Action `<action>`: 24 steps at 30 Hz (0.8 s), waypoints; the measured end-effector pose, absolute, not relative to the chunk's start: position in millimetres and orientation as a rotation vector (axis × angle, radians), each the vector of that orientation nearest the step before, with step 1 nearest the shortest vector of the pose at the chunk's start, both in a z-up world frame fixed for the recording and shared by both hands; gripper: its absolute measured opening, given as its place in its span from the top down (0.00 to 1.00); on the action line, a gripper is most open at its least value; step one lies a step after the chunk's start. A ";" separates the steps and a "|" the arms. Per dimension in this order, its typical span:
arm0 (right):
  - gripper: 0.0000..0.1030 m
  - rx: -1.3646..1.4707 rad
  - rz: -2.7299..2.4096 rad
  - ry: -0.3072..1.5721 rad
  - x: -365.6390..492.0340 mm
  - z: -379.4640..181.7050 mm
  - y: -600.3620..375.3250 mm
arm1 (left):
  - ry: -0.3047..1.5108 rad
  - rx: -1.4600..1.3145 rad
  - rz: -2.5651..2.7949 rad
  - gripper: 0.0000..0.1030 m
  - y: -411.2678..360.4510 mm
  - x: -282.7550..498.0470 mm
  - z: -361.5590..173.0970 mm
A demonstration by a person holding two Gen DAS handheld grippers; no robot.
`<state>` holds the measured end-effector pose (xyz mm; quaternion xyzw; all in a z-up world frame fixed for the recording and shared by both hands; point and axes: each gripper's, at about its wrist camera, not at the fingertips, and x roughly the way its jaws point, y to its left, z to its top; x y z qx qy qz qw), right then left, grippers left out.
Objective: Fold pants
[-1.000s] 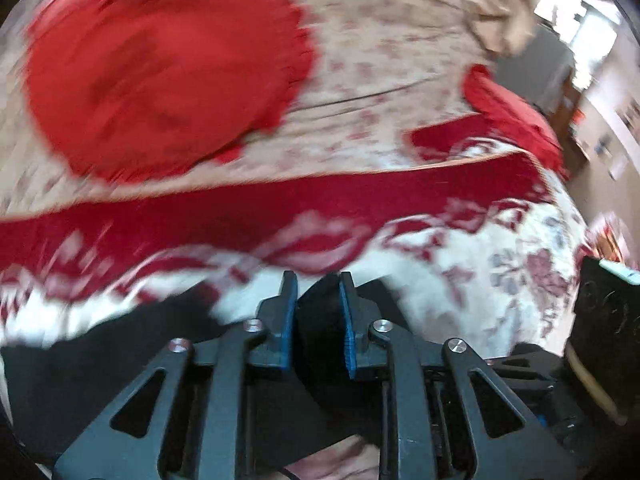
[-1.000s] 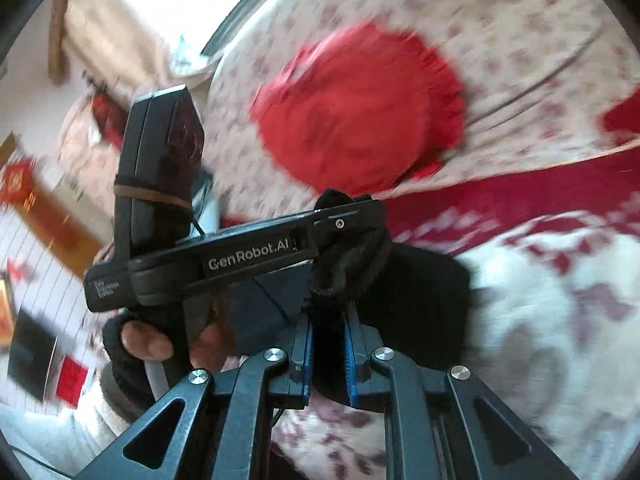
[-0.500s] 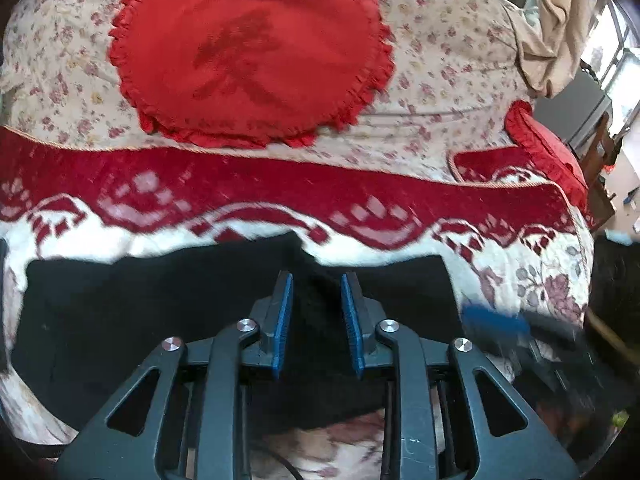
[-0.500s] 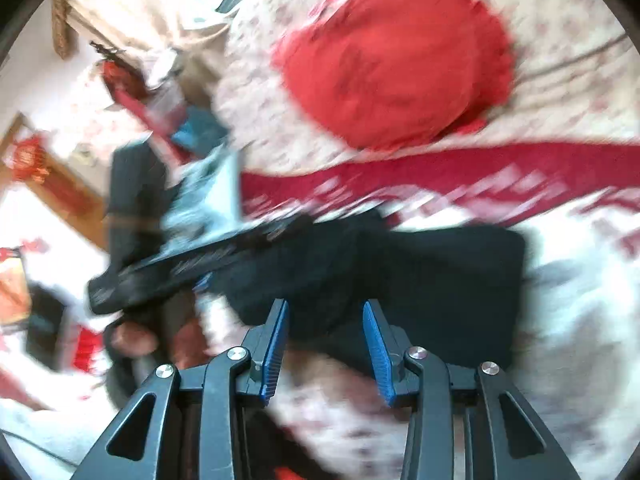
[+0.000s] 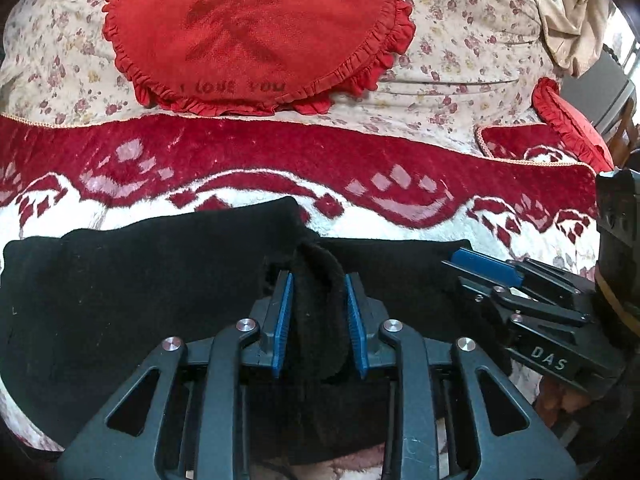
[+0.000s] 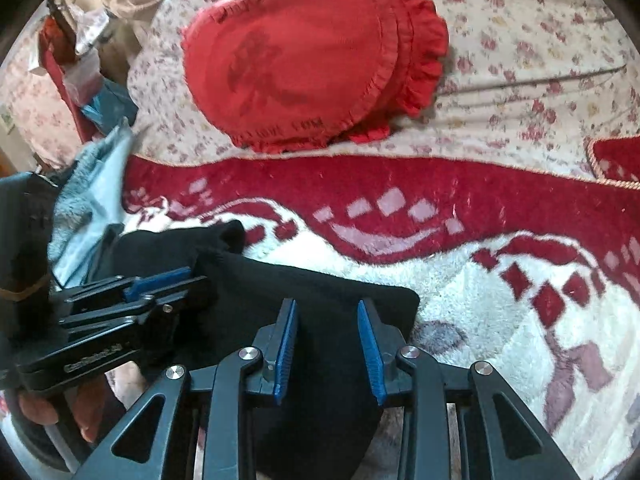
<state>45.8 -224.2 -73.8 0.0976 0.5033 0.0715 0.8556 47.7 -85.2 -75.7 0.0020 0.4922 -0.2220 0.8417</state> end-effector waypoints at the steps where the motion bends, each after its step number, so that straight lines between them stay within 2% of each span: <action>1: 0.70 0.197 0.148 1.053 46.2 -74.0 -222.8 | 1.037 0.007 -0.468 0.75 -85.7 48.5 -76.4; 15: 0.70 0.201 0.147 1.056 15.2 -46.4 -218.6 | 1.033 -0.024 -0.461 0.75 -74.2 32.9 -65.7; 24: 0.70 0.155 0.168 1.095 -17.3 -56.6 -207.5 | 1.046 -0.037 -0.444 0.75 -65.0 14.2 -72.0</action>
